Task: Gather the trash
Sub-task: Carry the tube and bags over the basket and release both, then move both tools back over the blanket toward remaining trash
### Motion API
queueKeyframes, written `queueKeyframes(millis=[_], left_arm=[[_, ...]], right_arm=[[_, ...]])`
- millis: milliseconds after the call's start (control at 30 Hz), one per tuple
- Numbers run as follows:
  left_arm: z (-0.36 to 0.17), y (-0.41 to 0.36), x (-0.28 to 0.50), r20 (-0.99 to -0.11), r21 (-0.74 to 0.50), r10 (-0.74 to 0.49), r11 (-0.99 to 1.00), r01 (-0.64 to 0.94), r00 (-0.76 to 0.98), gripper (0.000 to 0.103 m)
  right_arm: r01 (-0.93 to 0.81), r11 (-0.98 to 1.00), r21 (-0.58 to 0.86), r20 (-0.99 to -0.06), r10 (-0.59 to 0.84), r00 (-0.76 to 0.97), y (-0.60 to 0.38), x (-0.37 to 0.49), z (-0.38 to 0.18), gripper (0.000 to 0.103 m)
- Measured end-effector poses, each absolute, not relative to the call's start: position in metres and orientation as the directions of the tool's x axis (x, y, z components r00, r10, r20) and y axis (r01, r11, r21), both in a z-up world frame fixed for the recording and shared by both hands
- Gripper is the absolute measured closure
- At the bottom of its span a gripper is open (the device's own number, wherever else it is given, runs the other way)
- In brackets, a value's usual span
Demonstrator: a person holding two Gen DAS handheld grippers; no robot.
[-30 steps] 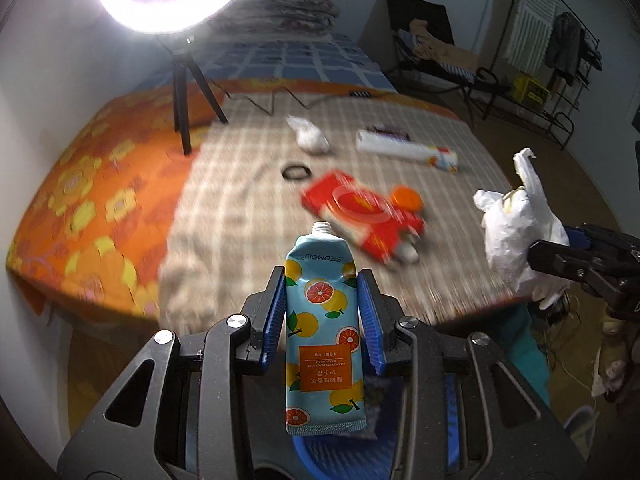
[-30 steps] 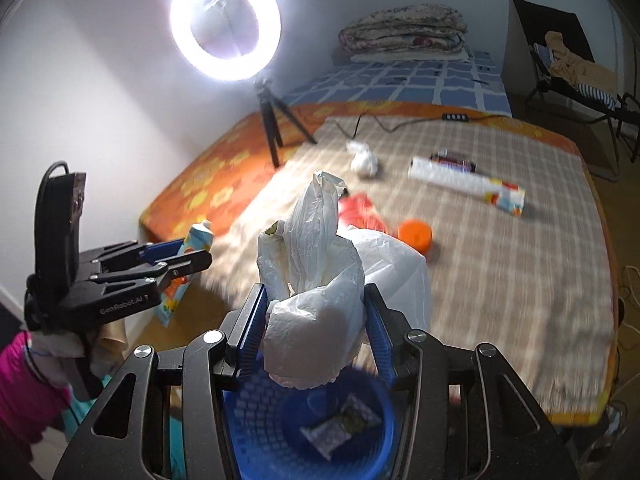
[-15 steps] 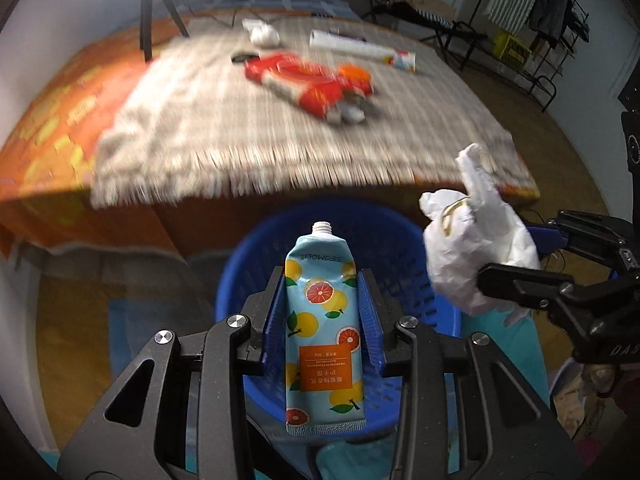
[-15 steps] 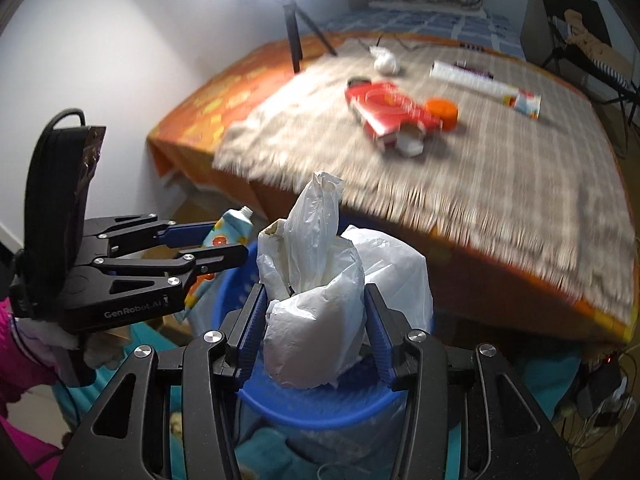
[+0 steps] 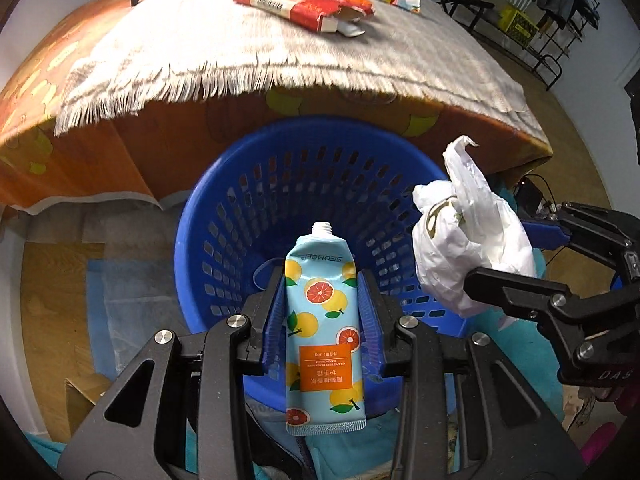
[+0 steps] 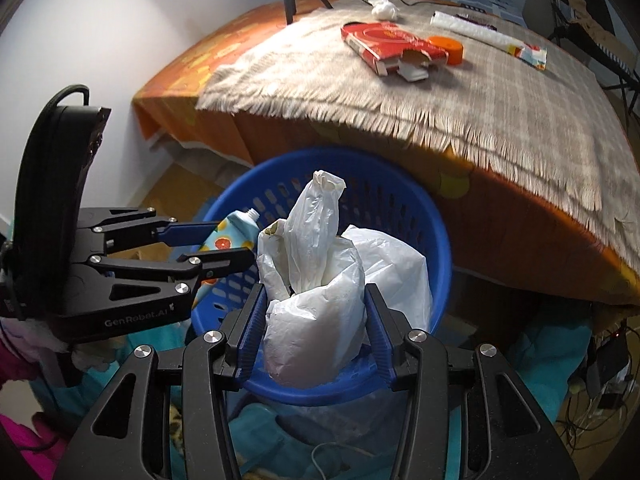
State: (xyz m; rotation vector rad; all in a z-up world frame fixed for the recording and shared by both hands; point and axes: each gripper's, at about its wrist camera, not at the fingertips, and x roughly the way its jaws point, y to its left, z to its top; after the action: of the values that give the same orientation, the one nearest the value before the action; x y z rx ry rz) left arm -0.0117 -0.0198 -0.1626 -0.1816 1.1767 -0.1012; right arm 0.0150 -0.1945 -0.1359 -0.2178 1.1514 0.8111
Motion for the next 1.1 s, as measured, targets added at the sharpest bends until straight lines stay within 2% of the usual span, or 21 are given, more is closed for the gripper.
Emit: queueKeyframes(millis=[800, 900, 933, 1000, 1100], left_arm=[[-0.183, -0.022, -0.001, -0.927, -0.14, -0.12, 0.99, -0.033, 0.355, 0.068], [-0.184, -0.021, 0.0, -0.929, -0.135, -0.114, 0.99, -0.037, 0.351, 0.067], [-0.185, -0.021, 0.0, -0.93, -0.133, -0.112, 0.99, -0.038, 0.349, 0.066], [-0.184, -0.02, 0.0, -0.93, -0.128, -0.105, 0.991, -0.043, 0.351, 0.05], [-0.183, -0.018, 0.0, -0.928, -0.124, -0.098, 0.991, -0.05, 0.36, 0.049]], right_arm=[[-0.642, 0.734, 0.222, -0.901, 0.406, 0.154, -0.188, 0.02, -0.159, 0.051], [-0.627, 0.746, 0.224, -0.905, 0.398, 0.151, -0.191, 0.023, -0.161, 0.048], [-0.624, 0.748, 0.226, -0.905, 0.398, 0.149, -0.193, 0.024, -0.161, 0.048], [-0.618, 0.754, 0.222, -0.908, 0.39, 0.15, -0.194, 0.025, -0.162, 0.048], [-0.614, 0.76, 0.214, -0.912, 0.381, 0.154, -0.196, 0.027, -0.162, 0.042]])
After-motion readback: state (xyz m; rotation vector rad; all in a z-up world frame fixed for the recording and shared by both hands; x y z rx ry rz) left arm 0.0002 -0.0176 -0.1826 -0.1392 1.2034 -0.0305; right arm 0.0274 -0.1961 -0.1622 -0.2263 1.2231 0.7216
